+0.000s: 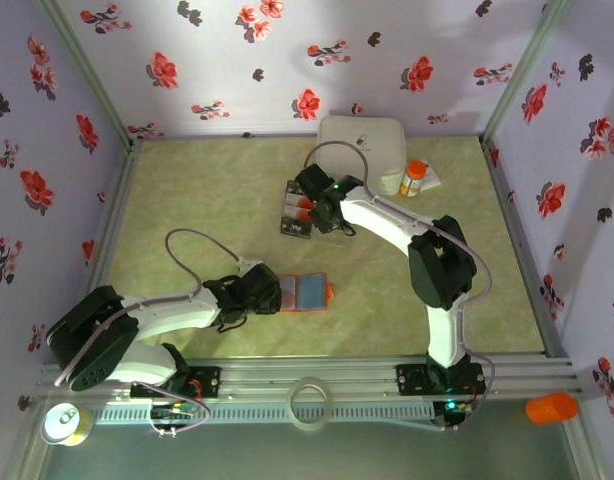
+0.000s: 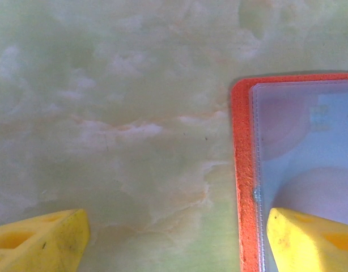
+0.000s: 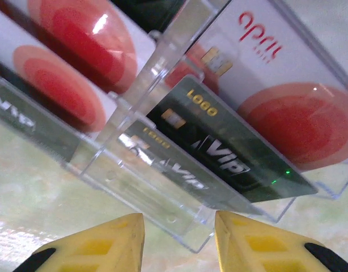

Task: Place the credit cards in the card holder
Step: Pick up the credit card from the storage box.

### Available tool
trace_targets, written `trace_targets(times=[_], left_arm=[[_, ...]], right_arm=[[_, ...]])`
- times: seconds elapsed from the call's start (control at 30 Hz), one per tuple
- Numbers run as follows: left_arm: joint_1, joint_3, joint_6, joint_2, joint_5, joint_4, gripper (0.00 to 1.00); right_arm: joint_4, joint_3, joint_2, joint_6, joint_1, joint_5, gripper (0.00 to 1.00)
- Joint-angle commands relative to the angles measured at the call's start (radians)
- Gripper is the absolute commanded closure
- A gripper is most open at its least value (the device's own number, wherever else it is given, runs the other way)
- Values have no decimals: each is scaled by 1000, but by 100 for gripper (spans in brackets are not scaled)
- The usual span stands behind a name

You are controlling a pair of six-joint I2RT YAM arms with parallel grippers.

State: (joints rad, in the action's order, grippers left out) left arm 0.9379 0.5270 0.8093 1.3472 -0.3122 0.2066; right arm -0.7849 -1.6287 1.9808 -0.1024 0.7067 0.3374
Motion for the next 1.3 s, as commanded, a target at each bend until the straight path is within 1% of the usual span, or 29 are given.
trace_targets(times=[0.0,0.1,0.4,0.57,0.7,0.87,1.0,1.07,1.17,1.27], left_arm=[[3,-15,-2,38,32,-30,17],[3,-16,0,36,33,-32,17],[7,-25,10,33,33,-38,17],[9,-25,9,33,34,-39,17],[9,-25,11,35,33,-43,17],[9,-26,10,36,35,-44,17],[9,-27,9,33,35,-44,17],[10,-27,11,33,35,-44,17],[10,-27,12,33,35,-44,17],[10,-27,13,34,35,-44,17]], right_arm=[[-42,-53,43,57,-6,98,62],[-49,-83,78,77,-9,122,62],[-53,-134,153,104,-18,123,64],[-58,-123,153,105,-21,99,72],[-47,-82,125,109,-21,84,83],[-35,-38,83,109,-21,71,91],[-31,-19,55,114,-21,68,93],[-30,-13,41,122,-21,62,97],[-25,-4,18,133,-21,62,100],[-10,4,-8,161,-21,42,100]])
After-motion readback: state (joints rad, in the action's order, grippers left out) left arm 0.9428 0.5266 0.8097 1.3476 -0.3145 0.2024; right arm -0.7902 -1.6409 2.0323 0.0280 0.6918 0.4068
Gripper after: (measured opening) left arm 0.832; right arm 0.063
